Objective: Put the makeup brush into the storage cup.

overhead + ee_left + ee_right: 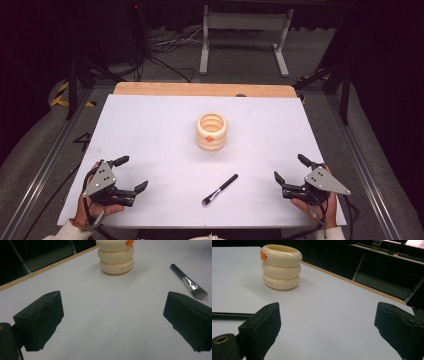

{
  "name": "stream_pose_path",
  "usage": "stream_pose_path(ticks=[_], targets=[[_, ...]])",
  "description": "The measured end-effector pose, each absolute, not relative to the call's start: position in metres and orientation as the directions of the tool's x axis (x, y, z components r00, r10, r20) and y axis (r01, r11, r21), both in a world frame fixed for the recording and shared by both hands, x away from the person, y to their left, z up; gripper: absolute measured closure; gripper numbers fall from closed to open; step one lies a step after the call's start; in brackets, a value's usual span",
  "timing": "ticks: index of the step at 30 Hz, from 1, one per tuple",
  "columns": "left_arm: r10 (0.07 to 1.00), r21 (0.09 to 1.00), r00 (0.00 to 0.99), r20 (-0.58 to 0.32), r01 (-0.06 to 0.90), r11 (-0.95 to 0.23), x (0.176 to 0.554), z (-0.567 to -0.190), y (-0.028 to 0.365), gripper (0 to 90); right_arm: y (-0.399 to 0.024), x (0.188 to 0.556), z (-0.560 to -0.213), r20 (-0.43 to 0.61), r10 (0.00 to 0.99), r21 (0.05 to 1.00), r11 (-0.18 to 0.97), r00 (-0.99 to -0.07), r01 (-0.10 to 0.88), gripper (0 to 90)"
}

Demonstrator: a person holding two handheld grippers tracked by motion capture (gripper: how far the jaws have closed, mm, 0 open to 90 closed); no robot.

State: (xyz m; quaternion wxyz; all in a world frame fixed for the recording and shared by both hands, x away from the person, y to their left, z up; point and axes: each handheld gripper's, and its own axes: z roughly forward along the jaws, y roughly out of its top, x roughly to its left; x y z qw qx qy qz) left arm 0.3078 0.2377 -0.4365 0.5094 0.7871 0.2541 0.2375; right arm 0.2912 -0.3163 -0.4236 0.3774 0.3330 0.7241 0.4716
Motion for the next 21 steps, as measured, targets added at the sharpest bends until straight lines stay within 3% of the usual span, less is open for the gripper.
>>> stream_pose_path(ticks=[11,21], targets=[[0.623,0.913,0.777,0.089,0.187,-0.364,0.307,-0.443,0.237,5.5,-0.299,0.294,-0.416,-0.263,0.771,0.903,0.409,-0.581,0.135,11.0],[0.635,0.91,0.767,0.095,0.191,-0.367,0.309,-0.442,0.237,7.1,-0.247,0.307,-0.395,-0.321,0.519,0.81,0.583,-0.792,0.054,15.8]])
